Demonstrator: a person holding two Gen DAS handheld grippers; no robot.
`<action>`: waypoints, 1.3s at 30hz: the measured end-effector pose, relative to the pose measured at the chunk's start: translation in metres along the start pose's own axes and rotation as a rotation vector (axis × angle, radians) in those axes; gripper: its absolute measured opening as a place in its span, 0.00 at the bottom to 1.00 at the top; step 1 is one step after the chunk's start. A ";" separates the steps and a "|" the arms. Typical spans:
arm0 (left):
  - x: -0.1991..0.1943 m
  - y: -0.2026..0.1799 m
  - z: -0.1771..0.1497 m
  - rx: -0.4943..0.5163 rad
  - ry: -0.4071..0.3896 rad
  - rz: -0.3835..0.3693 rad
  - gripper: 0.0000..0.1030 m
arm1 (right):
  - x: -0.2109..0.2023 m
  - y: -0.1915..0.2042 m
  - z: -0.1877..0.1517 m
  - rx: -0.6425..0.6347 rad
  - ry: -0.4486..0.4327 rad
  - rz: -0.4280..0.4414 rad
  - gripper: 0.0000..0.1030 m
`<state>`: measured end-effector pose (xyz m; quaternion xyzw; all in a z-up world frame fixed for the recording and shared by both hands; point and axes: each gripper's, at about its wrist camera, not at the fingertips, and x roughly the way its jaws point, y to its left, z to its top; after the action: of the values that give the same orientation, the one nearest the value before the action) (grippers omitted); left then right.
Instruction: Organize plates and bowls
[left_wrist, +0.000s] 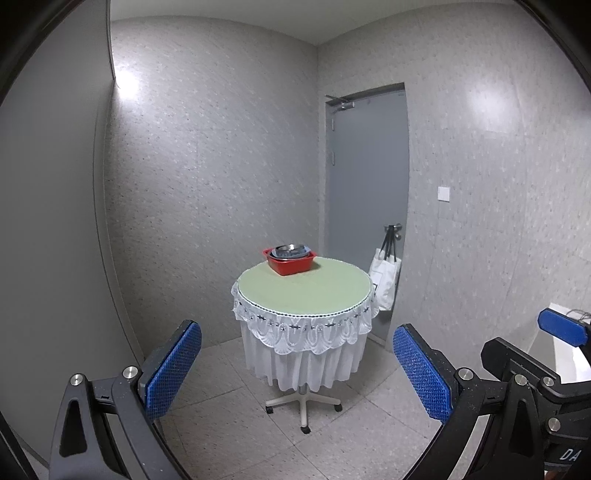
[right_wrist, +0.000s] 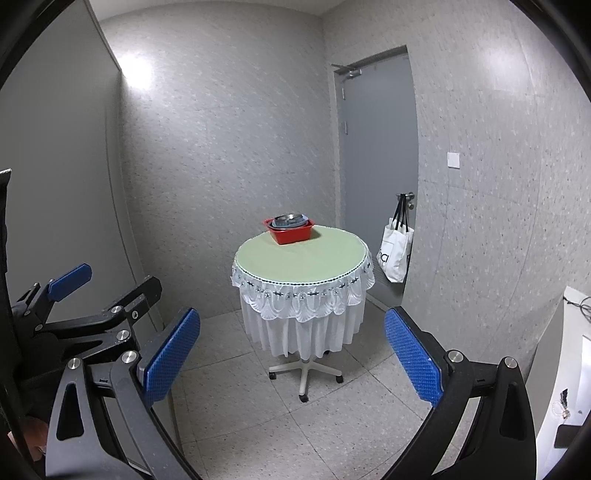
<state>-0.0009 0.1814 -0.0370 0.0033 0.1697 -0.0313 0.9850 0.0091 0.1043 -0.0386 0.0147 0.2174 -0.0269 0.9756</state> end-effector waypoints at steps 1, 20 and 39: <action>-0.001 0.001 0.000 -0.001 0.000 -0.001 1.00 | -0.002 0.003 -0.001 -0.001 -0.002 -0.002 0.98; 0.012 0.001 0.009 0.002 -0.003 -0.057 1.00 | -0.011 0.005 -0.004 0.004 0.000 -0.047 0.99; 0.025 -0.007 0.003 0.008 -0.001 -0.048 1.00 | -0.008 0.005 -0.005 0.010 0.013 -0.047 0.99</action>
<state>0.0229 0.1729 -0.0425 0.0031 0.1692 -0.0556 0.9840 -0.0001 0.1095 -0.0394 0.0145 0.2237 -0.0506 0.9732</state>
